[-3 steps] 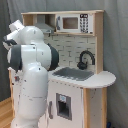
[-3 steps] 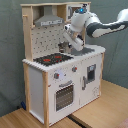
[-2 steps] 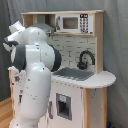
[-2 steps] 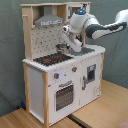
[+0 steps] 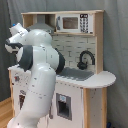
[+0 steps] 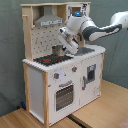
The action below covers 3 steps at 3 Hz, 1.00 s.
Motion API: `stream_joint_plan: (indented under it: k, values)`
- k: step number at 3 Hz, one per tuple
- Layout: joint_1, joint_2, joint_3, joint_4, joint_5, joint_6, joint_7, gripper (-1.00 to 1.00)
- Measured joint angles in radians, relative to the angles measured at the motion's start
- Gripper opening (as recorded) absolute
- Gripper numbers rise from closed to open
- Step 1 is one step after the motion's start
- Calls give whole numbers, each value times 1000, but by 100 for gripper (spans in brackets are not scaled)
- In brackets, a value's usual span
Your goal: Play with the kitchen
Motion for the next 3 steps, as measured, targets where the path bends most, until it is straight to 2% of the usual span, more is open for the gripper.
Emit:
stream_joint_plan:
  k: [3]
  values:
    - [206, 151, -107, 158, -115, -30, 1, -100]
